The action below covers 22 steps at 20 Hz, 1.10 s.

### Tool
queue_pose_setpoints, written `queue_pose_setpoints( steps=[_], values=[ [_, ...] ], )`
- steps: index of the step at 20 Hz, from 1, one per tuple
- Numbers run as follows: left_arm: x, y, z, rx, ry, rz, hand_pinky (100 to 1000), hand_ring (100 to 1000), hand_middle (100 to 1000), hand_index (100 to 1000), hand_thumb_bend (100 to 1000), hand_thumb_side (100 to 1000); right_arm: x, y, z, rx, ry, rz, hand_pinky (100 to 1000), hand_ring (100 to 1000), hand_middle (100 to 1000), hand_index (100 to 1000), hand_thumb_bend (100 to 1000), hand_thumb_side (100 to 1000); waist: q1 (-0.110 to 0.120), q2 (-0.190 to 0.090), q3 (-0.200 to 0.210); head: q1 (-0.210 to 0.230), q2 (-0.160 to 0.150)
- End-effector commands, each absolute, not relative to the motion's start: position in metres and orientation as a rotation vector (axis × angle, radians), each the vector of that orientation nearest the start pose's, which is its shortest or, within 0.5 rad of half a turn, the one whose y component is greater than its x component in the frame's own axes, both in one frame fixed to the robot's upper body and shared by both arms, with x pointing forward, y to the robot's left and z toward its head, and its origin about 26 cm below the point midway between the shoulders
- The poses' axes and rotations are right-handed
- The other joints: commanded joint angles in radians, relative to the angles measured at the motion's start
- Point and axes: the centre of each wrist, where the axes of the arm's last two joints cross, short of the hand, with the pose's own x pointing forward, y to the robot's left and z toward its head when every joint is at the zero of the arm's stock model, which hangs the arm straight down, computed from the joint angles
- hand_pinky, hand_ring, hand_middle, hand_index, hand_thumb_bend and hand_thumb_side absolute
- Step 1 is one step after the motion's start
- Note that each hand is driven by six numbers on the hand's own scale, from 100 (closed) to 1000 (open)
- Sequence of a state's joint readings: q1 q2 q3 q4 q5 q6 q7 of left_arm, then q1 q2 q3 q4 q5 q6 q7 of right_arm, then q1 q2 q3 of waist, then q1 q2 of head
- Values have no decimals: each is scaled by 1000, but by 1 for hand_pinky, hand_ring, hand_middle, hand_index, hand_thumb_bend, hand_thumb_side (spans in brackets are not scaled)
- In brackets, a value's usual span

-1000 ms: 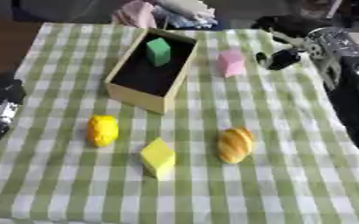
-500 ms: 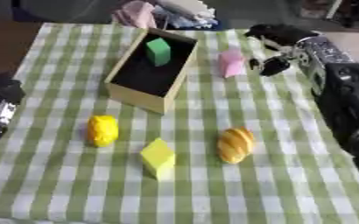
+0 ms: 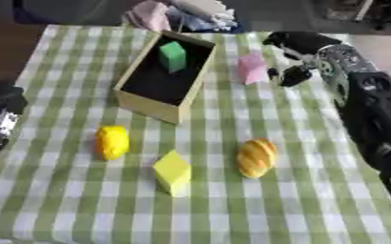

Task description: Pick up objects on the table and place them in the box.

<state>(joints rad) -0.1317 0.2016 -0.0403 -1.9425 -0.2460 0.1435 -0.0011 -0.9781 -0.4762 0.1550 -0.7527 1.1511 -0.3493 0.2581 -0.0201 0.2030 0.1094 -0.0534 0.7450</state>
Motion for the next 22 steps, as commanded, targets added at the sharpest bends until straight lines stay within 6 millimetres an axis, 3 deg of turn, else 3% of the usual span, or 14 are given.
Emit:
queue_pose_setpoints(
  steps=[1,22],
  values=[
    [286,247,137,338,-1938,-383,790,729,729,849,334,631,490,-309,193,-1082,-1291,1696,1000,1000,1000,1000,100,331,2,-15,1,0,-8],
    [287,245,142,329,-1958,-399,791,730,730,849,332,632,492,-307,185,-1072,-1283,1656,1000,1000,997,1000,100,328,-2,5,38,-6,-16]
  ],
)
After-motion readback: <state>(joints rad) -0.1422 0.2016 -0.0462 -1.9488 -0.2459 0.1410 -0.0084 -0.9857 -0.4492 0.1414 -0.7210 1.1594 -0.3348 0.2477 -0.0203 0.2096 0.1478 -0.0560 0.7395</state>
